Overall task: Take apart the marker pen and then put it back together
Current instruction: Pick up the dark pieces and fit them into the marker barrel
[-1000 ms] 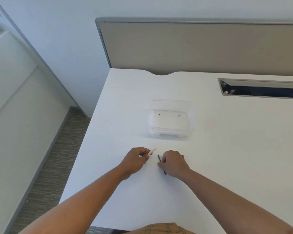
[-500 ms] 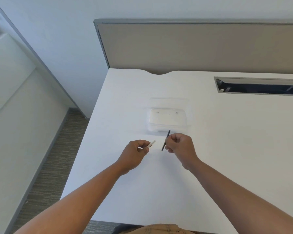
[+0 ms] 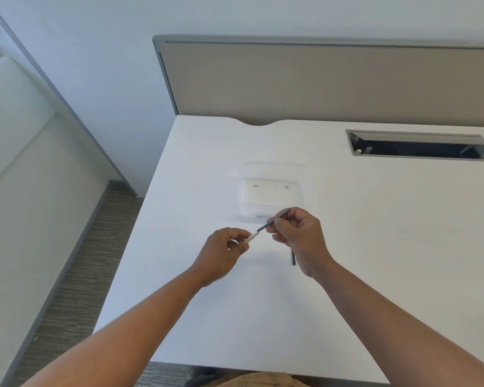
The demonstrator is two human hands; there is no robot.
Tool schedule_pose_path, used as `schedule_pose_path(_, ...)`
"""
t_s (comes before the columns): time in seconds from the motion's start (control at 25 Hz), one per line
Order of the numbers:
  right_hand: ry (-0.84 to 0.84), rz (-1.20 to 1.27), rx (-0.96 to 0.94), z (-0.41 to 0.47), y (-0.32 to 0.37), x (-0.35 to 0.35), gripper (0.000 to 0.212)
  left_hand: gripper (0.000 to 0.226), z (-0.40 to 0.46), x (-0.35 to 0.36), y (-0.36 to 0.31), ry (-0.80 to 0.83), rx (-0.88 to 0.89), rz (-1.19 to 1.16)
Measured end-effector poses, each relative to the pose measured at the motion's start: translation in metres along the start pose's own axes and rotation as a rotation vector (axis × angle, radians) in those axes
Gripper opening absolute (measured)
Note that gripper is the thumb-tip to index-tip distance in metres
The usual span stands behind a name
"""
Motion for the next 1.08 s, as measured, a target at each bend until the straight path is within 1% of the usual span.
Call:
schedule_pose_path(0.28, 0.040, -0.032, -0.020, -0.004, -0.003, 0.000, 0.006, 0.014, -0.004, 0.002, -0.001, 0.006, 0.009, -0.010)
schedule_pose_path(0.44, 0.096, -0.093, -0.030, -0.006, -0.005, 0.003, 0.007, 0.015, -0.006, 0.003, -0.003, 0.010, 0.025, 0.004)
schedule_pose_path(0.6, 0.128, -0.134, -0.027, -0.009, -0.012, 0.003, 0.012, 0.016, -0.006, 0.004, -0.006, 0.010, 0.036, -0.033)
schedule_pose_path(0.8, 0.073, -0.126, -0.043, -0.008, -0.015, 0.000, 0.016, 0.016, -0.004, 0.006, -0.010, 0.007, 0.056, -0.044)
schedule_pose_path(0.92, 0.039, -0.152, -0.038, -0.006, -0.016, -0.006, 0.014, 0.017, -0.003, 0.009, -0.011, 0.009, 0.056, -0.074)
schedule_pose_path(1.08, -0.087, -0.300, 0.022, 0.002, -0.032, -0.025, 0.011, 0.017, -0.001, 0.009, -0.011, -0.007, 0.056, -0.116)
Point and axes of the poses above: each hand's wrist, its own z-axis towards the middle knuckle, its own x-axis out of the palm, y = z × x, the point moved 2 cm from there along z, towards the middle knuckle, and after that the axes turned 7 degrees about x, right-handed, at the moved point
